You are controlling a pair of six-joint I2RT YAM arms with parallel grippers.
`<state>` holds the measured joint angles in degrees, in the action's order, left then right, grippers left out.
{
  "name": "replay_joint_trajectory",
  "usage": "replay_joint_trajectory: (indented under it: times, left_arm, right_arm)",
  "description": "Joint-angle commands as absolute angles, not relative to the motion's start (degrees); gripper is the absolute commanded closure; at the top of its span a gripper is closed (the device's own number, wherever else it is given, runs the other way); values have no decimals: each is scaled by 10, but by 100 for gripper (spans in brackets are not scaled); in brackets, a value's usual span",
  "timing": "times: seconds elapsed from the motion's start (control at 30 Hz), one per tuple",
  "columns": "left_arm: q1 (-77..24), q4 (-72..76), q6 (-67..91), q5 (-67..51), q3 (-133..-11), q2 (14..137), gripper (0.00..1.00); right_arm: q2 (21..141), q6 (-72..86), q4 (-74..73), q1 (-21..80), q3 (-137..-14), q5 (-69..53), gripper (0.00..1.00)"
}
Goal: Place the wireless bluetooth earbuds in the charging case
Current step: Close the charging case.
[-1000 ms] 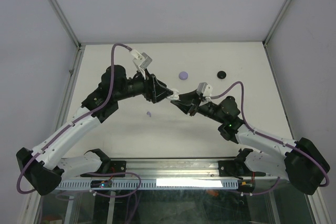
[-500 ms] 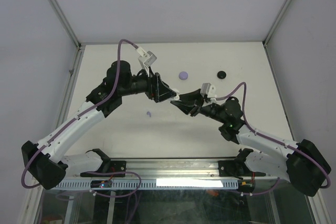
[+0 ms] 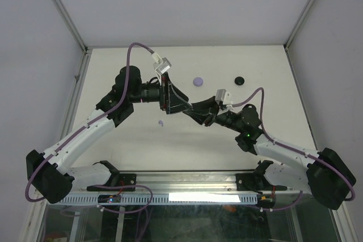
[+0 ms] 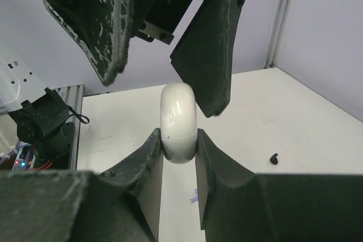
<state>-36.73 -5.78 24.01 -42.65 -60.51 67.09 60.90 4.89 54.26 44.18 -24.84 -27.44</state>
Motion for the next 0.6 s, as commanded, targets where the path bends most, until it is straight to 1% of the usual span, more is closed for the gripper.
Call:
replay_joint_trajectory:
  times: [0.0,0.13,0.23,0.33,0.4,0.47,0.57]
  left_arm:
    - [-364,-3,247,-474,-601,638,36]
    - [-351,-5,244,-473,-598,634,36]
    - [-327,-33,230,-446,-603,630,35]
    - [-291,-97,210,-368,-614,629,34]
    - [-253,-130,208,-331,-617,630,33]
    - [-217,-163,201,-291,-620,631,30]
    - [-193,-223,166,-201,-635,631,26]
  right_arm:
    - [615,59,552,443,-258,-276,97]
    - [612,63,531,443,-258,-281,97]
    - [598,62,471,438,-267,-275,96]
    - [586,80,389,433,-276,-240,97]
    - [577,96,336,409,-281,-227,97]
    - [568,116,277,396,-287,-205,97]
    - [554,138,198,374,-293,-171,99]
